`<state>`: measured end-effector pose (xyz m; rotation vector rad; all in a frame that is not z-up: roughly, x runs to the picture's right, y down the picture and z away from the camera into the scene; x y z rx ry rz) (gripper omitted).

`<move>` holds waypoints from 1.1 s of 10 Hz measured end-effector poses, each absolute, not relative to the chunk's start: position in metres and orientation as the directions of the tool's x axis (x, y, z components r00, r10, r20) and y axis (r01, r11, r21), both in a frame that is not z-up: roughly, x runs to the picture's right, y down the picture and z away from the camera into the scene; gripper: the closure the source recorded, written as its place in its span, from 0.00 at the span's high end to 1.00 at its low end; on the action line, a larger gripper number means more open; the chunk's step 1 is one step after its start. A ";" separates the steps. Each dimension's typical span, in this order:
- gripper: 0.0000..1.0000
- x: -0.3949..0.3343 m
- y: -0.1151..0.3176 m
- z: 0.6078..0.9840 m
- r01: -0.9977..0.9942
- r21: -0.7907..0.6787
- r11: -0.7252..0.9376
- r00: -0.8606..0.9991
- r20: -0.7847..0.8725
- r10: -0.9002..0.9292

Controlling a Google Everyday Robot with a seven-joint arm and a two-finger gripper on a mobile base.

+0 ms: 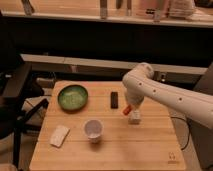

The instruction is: Place the pepper in the ceramic bowl

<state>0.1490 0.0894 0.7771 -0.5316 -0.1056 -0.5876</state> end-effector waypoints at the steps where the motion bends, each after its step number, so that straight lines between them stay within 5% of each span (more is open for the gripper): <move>1: 0.00 0.142 0.086 0.778 0.562 -0.441 0.700 0.825 0.243 -0.509; 11: 0.00 0.064 0.054 0.807 0.626 -0.395 0.672 0.777 0.240 -0.582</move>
